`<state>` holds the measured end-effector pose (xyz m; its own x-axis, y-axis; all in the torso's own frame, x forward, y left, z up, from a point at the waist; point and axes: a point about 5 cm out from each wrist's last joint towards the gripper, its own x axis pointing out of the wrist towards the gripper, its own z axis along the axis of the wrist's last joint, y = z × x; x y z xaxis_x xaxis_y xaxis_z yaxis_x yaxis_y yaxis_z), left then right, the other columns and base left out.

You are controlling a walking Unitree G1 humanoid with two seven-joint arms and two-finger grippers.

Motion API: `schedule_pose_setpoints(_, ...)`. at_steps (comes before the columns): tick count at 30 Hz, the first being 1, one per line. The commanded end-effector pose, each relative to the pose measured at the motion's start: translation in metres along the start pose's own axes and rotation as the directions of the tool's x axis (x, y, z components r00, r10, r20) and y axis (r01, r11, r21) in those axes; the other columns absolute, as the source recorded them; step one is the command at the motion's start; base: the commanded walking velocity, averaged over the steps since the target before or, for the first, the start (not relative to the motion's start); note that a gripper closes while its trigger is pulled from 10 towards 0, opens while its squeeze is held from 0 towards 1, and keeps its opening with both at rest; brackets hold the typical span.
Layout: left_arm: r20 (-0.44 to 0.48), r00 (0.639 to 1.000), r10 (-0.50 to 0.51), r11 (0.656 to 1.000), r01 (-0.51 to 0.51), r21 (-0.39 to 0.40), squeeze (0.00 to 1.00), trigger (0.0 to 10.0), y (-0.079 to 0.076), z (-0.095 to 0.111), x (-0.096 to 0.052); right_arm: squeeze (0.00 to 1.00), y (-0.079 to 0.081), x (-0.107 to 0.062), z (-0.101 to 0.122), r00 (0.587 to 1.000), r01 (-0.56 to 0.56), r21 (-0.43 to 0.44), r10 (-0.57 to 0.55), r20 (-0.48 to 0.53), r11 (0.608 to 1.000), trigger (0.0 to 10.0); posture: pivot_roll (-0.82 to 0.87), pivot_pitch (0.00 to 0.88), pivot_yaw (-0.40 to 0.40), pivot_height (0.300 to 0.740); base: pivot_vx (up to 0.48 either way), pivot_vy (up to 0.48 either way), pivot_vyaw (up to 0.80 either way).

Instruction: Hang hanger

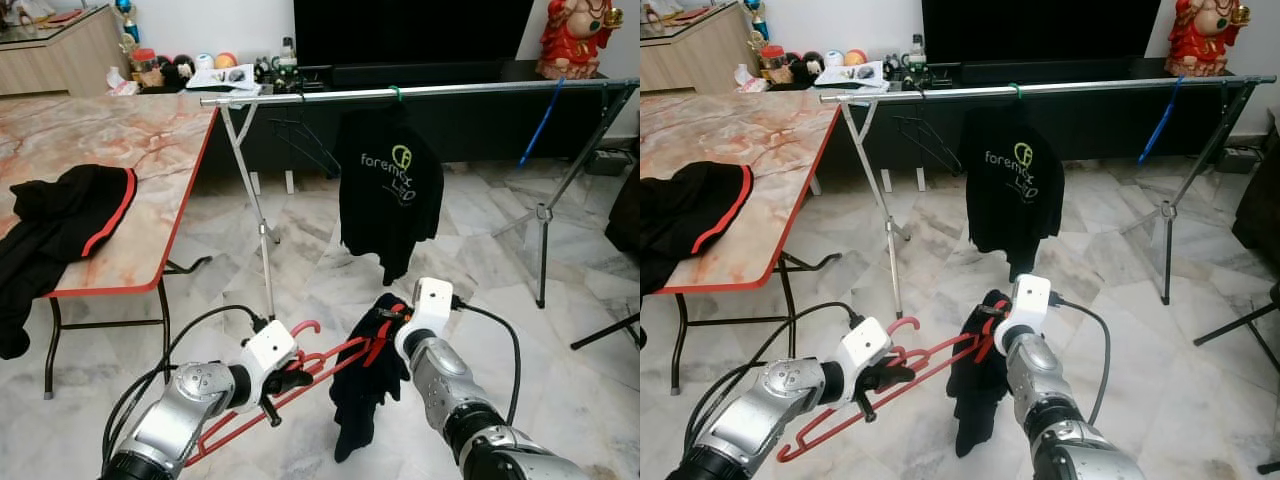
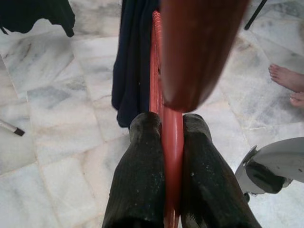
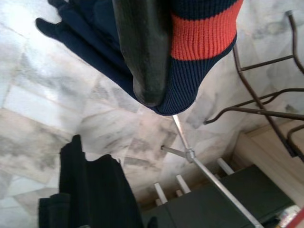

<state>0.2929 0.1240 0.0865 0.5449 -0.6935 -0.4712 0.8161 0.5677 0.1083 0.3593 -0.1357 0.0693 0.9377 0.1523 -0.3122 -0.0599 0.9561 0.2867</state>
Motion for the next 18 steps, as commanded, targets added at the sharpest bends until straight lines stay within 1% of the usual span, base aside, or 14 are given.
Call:
schedule_pose_setpoints(1,0.016,1.0,0.009,1.0,-0.009,0.013,0.0,10.0,0.002,0.002,-0.004,0.0,-0.001,0.0,0.001,1.0,0.007,-0.005,-0.007,0.012,1.0,10.0,0.12,0.072,0.03,0.74,0.0,0.0,0.0)
schedule_pose_setpoints(6,0.028,1.0,0.01,1.0,-0.01,0.007,0.0,10.0,0.002,0.003,-0.004,0.0,-0.004,-0.001,0.001,1.0,0.017,-0.004,-0.017,0.012,1.0,10.0,0.13,0.072,0.03,0.74,0.0,0.0,0.0)
schedule_pose_setpoints(9,0.039,0.999,-0.014,1.0,0.014,0.0,0.0,10.0,-0.002,0.005,-0.001,0.0,-0.004,-0.001,0.0,1.0,0.017,-0.002,-0.017,0.011,1.0,10.0,0.13,0.072,0.03,0.74,0.0,0.0,0.0)
schedule_pose_setpoints(10,0.044,0.999,-0.031,1.0,0.031,-0.002,0.0,10.0,-0.004,0.006,-0.001,0.0,-0.004,-0.001,0.0,1.0,0.017,-0.002,-0.017,0.01,1.0,10.0,0.13,0.072,0.03,0.74,0.0,0.0,0.0)
schedule_pose_setpoints(12,0.061,0.993,-0.101,0.995,0.102,-0.02,0.0,10.0,-0.014,0.008,0.002,0.0,-0.002,-0.001,-0.002,1.0,0.016,0.002,-0.016,0.006,1.0,10.0,0.12,0.071,0.032,0.74,0.0,0.0,0.0)
schedule_pose_setpoints(13,0.061,0.993,-0.101,0.995,0.102,-0.02,0.0,10.0,-0.014,0.008,0.002,0.0,-0.002,-0.001,-0.002,1.0,0.016,0.002,-0.016,0.006,1.0,10.0,0.12,0.071,0.032,0.74,0.0,0.0,0.0)
schedule_pose_setpoints(14,0.073,0.99,-0.125,0.992,0.127,-0.026,0.0,10.0,-0.017,0.01,0.002,0.0,-0.002,-0.001,-0.002,1.0,0.015,0.003,-0.015,0.005,1.0,10.0,0.12,0.071,0.032,0.74,0.0,0.0,0.0)
schedule_pose_setpoints(18,0.117,0.982,-0.146,0.987,0.152,-0.045,0.0,10.0,-0.02,0.017,0.002,0.0,-0.001,-0.001,-0.003,1.0,0.02,0.017,-0.02,0.001,1.0,10.0,0.13,0.071,0.032,0.74,0.0,0.0,0.0)
